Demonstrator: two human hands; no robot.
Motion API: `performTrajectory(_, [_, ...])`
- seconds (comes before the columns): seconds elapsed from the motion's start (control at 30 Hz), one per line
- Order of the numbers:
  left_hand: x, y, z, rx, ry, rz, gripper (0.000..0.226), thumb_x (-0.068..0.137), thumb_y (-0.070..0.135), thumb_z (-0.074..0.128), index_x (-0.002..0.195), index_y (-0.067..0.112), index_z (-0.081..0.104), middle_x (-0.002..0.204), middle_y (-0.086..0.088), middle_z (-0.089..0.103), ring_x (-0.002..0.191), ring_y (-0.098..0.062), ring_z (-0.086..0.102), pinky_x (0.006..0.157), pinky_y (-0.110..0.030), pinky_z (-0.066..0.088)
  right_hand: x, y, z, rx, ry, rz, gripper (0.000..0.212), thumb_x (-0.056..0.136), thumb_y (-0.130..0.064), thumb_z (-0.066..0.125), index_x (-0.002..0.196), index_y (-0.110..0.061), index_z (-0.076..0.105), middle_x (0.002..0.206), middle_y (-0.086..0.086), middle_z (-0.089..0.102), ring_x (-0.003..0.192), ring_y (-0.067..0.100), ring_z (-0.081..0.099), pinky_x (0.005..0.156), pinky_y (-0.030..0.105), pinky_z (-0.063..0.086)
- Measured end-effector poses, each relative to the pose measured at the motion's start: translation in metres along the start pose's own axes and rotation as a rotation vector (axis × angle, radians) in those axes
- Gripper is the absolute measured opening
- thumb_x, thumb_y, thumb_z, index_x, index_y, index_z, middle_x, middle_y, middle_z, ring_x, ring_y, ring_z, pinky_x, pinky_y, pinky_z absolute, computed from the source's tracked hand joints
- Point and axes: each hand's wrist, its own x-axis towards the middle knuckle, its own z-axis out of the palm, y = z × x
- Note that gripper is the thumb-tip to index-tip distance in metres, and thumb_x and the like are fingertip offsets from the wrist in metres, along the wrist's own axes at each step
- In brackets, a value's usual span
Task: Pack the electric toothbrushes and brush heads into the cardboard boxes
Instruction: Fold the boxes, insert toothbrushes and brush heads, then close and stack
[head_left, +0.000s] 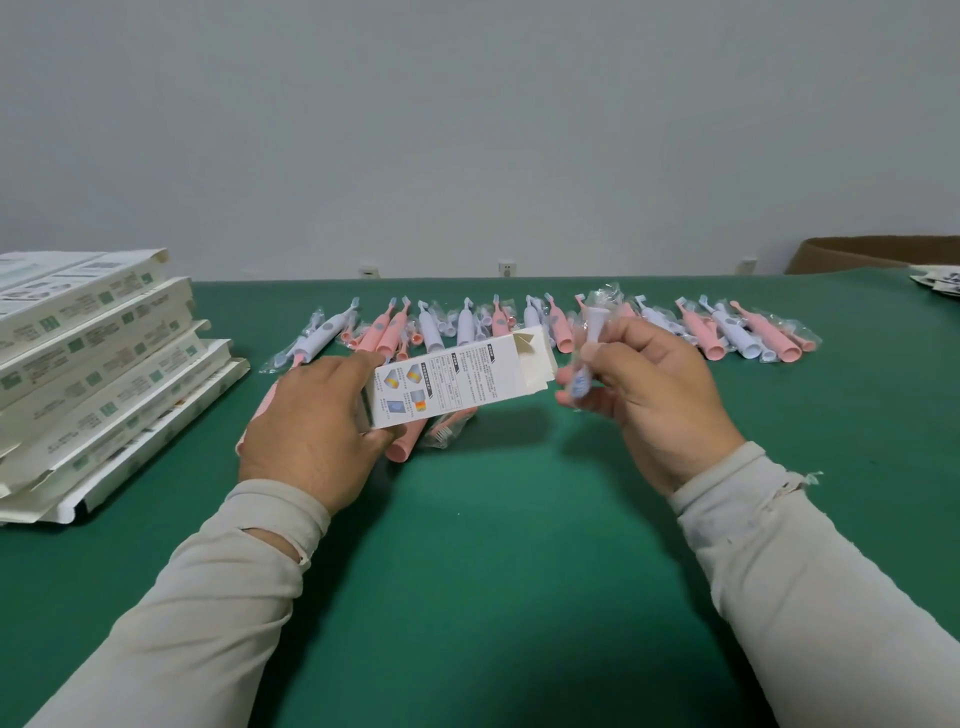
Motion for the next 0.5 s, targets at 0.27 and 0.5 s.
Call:
performTrajectory(0.27, [-0.001, 0.001, -0.001, 0.016, -0.019, 0.002, 0.065, 0.080, 0.043, 0.076, 0.138, 0.041, 0.047, 0.129, 0.009, 0.056, 0.120, -0.021, 0.046, 0.082, -0.043, 0.048, -0.007, 0.015, 0.007, -0.390, -0.049, -0.115, 0.010, 0.093, -0.024, 0.058, 0.091, -0.014, 0.060, 0.098, 0.024, 0.066, 0.095, 0.047, 0.061, 0.079, 0.059, 0.054])
performTrajectory(0.5, [0.000, 0.001, -0.002, 0.015, -0.083, 0.039, 0.062, 0.081, 0.048, 0.073, 0.136, 0.042, 0.045, 0.129, 0.012, 0.056, 0.119, -0.018, 0.046, 0.083, -0.042, 0.050, -0.011, 0.018, 0.004, -0.627, -0.146, -0.223, 0.027, 0.099, -0.017, 0.054, 0.115, -0.039, 0.061, 0.106, -0.029, 0.063, 0.084, 0.014, 0.064, 0.073, 0.017, 0.044])
